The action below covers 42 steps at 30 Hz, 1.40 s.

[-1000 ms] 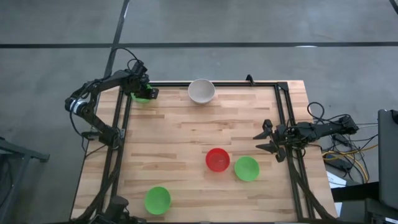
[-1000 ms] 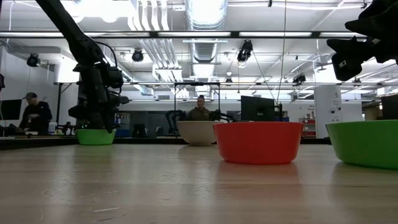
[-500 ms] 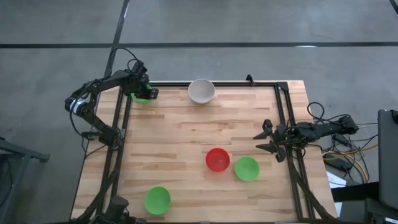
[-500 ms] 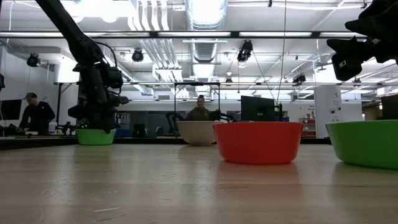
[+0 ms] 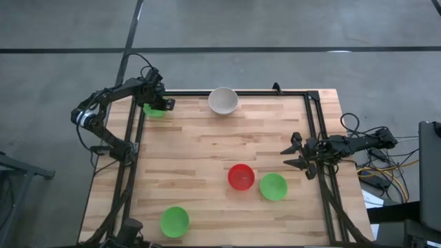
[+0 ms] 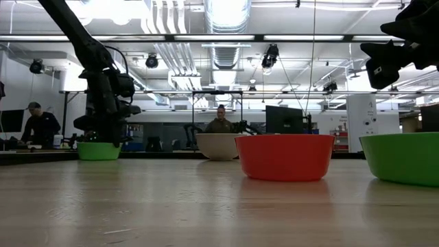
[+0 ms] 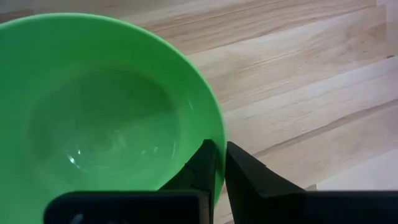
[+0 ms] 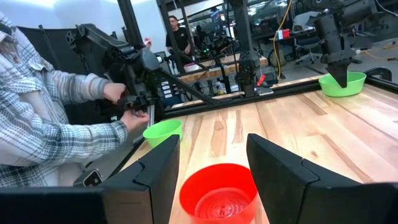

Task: Nest bowls inside each other
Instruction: Stack the top green bowl on top of the white bowl

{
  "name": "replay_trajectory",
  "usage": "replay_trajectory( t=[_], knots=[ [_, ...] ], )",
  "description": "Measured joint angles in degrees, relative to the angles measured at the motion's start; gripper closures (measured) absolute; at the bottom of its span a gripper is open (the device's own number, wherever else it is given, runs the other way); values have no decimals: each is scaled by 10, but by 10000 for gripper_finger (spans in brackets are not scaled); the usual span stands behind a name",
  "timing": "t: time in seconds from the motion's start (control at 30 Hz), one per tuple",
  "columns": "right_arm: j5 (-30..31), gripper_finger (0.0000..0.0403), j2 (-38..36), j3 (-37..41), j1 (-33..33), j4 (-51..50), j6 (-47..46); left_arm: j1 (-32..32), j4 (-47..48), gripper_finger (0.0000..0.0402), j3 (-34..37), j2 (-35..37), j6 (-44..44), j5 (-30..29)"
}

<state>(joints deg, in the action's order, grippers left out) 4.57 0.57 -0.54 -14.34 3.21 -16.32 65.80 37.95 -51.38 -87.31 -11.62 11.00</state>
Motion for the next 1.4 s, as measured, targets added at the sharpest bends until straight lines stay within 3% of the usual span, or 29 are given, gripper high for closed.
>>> replay_trajectory(
  t=[0.57,1.4],
  knots=[
    [0,220,0,0,0,0,0,-5,3,379,-34,7,42,11],
    [0,220,0,0,0,0,0,-30,5,393,-95,88,49,14]
  ],
)
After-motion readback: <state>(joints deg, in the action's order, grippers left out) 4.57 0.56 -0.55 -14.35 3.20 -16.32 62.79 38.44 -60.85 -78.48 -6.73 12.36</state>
